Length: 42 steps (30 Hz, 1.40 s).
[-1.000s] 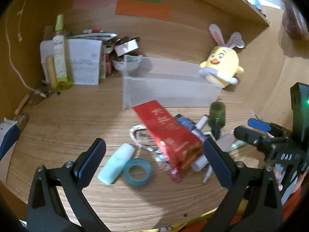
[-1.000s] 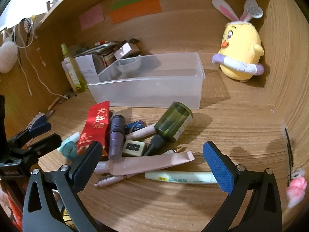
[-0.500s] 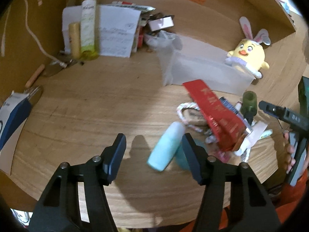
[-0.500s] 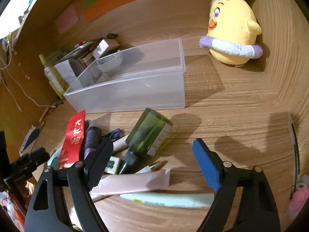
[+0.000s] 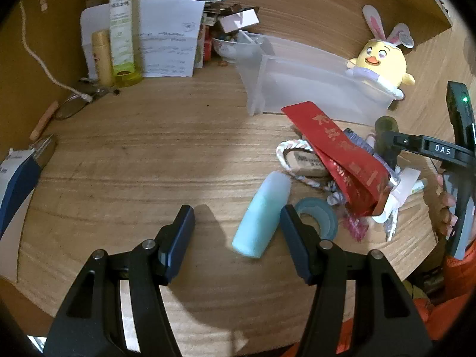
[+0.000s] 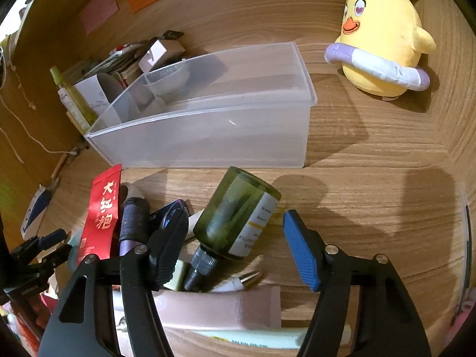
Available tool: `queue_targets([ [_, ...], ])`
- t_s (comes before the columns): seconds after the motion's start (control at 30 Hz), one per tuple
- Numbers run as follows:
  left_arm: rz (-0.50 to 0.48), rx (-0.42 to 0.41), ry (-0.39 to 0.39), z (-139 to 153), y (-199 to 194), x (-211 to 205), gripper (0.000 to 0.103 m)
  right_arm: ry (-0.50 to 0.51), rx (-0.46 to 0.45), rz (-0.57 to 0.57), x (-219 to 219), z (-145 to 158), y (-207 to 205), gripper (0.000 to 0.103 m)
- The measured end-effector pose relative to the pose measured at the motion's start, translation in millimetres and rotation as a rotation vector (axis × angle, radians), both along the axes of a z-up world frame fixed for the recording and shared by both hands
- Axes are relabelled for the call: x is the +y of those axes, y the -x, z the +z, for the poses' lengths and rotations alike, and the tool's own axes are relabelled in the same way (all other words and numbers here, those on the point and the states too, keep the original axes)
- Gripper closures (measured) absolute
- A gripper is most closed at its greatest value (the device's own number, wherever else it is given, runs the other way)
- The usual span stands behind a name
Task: Organize objects
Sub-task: 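Grasp the light blue stick with the left tool while the right tool grasps the green glass bottle, then carry both items into the clear plastic box and open both tools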
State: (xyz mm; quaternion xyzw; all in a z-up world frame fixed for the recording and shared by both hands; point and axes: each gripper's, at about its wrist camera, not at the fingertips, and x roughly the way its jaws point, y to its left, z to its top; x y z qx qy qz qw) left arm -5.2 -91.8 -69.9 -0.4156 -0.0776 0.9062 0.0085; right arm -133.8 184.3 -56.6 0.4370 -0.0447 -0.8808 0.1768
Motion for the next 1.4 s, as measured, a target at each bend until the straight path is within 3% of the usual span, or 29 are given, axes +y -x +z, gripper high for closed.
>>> queue_targets([
  [0.1, -0.012, 0.008, 0.022, -1.2, 7.9, 5.4, 0.045, 0.006, -0.016, -0.010, 1.1, -2.2, 3.8, 0.041],
  [0.17, -0.024, 0.015, 0.056, -1.7, 12.0, 11.7, 0.060, 0.014, -0.027, -0.017, 2.2, -4.6, 6.8, 0.052],
  [0.3, -0.033, 0.026, 0.096, -2.4, 15.9, 17.1, 0.077, 0.035, -0.030, -0.041, 6.9, -7.2, 7.1, 0.054],
  [0.6, 0.016, 0.068, 0.033, 11.1, 20.5, 3.4, 0.078, 0.036, 0.076, -0.059, 14.9, 13.9, -5.8, 0.061],
  [1.1, -0.010, 0.290, -0.024, 94.1, 59.0, 13.7, 0.078, 0.045, 0.299, -0.073, 23.1, 88.0, -2.0, 0.062],
  [1.4, -0.051, 0.284, -0.040, 115.3, 109.4, 22.5, 0.078, -0.068, 0.345, -0.011, 1.5, 117.0, 35.1, 0.062],
])
